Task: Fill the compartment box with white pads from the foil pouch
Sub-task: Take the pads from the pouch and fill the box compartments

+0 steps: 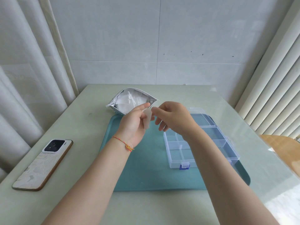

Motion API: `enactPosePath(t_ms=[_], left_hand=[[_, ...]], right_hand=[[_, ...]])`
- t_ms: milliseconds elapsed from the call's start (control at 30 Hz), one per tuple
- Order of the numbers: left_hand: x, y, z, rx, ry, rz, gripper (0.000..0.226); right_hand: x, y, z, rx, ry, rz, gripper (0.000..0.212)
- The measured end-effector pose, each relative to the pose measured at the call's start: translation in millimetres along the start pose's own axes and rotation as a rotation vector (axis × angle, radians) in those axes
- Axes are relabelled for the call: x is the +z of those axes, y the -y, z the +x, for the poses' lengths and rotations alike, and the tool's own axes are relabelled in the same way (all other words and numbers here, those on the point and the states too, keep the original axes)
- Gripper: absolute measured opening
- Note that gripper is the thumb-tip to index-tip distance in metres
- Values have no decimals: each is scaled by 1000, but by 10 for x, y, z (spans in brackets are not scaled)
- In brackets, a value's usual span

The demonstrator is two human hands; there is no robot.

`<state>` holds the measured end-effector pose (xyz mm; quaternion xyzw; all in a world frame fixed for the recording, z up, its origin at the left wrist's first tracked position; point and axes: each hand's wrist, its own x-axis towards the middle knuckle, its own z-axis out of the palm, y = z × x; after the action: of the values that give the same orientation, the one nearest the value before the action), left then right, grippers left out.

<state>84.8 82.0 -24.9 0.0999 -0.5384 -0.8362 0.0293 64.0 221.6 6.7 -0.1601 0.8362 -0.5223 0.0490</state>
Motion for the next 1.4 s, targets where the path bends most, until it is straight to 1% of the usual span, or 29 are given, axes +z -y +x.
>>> enactPosePath(t_ms=[67, 167, 267, 433, 500, 567, 633, 700, 800, 867, 900, 967, 1000, 1033, 1133, 1200, 1300, 1400], left_hand=[[8, 4, -3, 49, -28, 19, 53], [28, -14, -25, 96, -46, 11, 55], [13, -22, -17, 128, -63, 15, 55], [-20, -69, -21, 120, -56, -5, 40], [-47, -75, -19, 96, -67, 12, 35], [-74, -74, -19, 55, -89, 71, 30], [-83, -72, -31, 28, -93, 117, 24], [-62, -68, -51, 21, -77, 111, 21], [-20, -46, -66, 33, -94, 56, 25], [-8, -29, -62, 50, -122, 51, 24], [-10, -22, -56, 60, -134, 58, 23], [-22, -16, -47, 81, -141, 72, 22], [-30, -15, -45, 90, -137, 80, 22], [-36, -14, -45, 100, -130, 92, 22], [-44, -16, -44, 121, -89, 145, 22], [-48, -23, -47, 132, -54, 177, 22], [-68, -32, -47, 146, -18, 189, 24], [-87, -40, -45, 147, -6, 144, 26]], right_hand=[[36, 5, -18, 62, 73, 75, 34], [62, -21, -20, 83, 136, 195, 25], [24, -51, 2, 85, 127, 238, 15], [-75, -91, 20, 104, 114, 296, 11], [-88, -88, 29, 106, 65, 292, 9], [-73, -91, 48, 85, -30, 219, 8], [-39, -104, 68, 20, -146, 69, 6], [1, -117, 76, -90, -238, -118, 6], [70, -141, 62, -302, -325, -408, 5], [114, -148, 60, -404, -370, -530, 5], [130, -145, 60, -433, -378, -545, 5], [148, -122, 54, -454, -358, -504, 6], [147, -99, 46, -426, -333, -445, 6], [136, -73, 36, -355, -289, -355, 6], [63, -28, 18, -47, -115, 11, 6], [6, -43, 28, 54, -46, 166, 10], [-28, -63, 43, 68, -35, 257, 10], [-25, -60, 37, 21, -94, 212, 15]])
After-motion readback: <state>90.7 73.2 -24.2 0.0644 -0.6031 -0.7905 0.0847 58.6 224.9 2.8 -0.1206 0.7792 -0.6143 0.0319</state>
